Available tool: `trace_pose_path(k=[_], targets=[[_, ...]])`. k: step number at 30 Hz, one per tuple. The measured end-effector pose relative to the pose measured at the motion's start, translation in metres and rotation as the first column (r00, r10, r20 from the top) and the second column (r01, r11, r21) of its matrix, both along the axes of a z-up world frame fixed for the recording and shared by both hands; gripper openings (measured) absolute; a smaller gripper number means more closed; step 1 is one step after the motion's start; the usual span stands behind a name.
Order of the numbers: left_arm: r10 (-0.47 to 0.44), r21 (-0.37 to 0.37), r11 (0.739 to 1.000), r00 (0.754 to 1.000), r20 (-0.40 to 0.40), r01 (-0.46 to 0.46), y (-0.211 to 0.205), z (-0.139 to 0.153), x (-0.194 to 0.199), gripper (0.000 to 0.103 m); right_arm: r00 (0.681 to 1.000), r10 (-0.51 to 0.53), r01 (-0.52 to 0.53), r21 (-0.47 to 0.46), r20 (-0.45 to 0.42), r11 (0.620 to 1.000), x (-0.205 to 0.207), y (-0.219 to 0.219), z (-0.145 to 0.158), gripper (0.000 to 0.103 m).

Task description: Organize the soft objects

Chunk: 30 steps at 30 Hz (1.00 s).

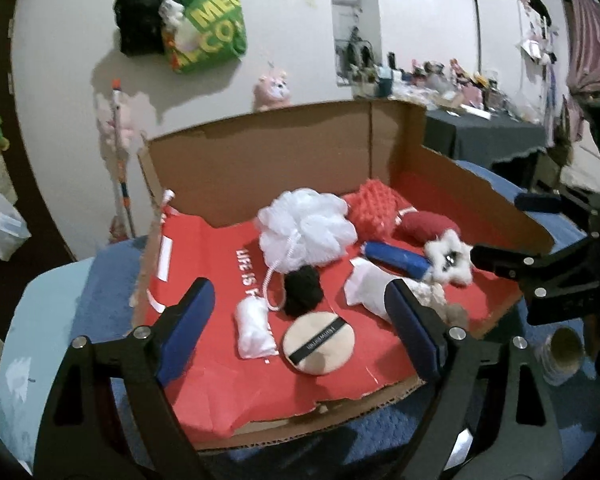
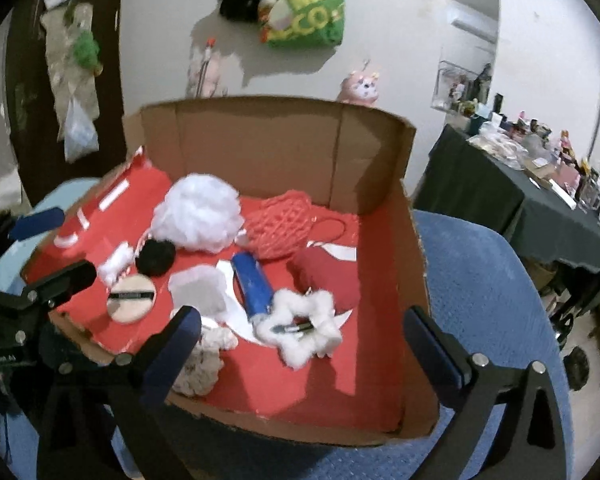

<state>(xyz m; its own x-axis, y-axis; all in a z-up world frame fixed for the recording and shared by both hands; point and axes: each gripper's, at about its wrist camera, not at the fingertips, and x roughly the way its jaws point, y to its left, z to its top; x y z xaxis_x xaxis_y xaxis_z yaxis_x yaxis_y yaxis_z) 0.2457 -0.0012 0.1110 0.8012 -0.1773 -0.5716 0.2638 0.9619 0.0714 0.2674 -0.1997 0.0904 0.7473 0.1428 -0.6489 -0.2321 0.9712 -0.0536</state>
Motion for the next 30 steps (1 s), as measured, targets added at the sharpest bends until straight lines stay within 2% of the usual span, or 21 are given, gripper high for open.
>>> trace_pose_path(k=[4,12,18,21,23,30], targets=[[0.063,-0.029,0.998,0.997,0.046,-0.062,0.002,-0.001,-0.001,0.095,0.998,-0.034,0.033,0.032,0.045,0.999,-0.001,-0.002,-0.007,0.103],[0.117,-0.091,0.990,0.991,0.068,-0.110,0.006,-0.009,0.002,0.095,0.993,-0.077,0.071,0.073,0.087,0.995,-0.001,-0.008,-0.016,0.103],[0.160,-0.098,0.984,0.982,0.106,-0.150,0.010,-0.011,0.002,0.097,0.992,-0.088,0.080,0.081,0.093,0.993,0.000,-0.005,-0.022,0.103],[0.153,-0.105,0.984,0.984,0.091,-0.144,0.011,-0.014,0.005,0.098,0.991,-0.092,0.084,0.074,0.100,0.994,-0.002,-0.003,-0.023,0.103],[0.144,-0.106,0.985,0.986,0.085,-0.135,0.010,-0.017,0.006,0.103,0.989,-0.098,0.091,0.067,0.107,0.994,-0.002,-0.002,-0.023,0.103],[0.113,-0.086,0.990,0.993,0.034,-0.109,0.000,-0.030,0.010,0.103,0.984,-0.118,0.113,0.041,0.137,0.993,-0.006,0.004,-0.024,0.103]])
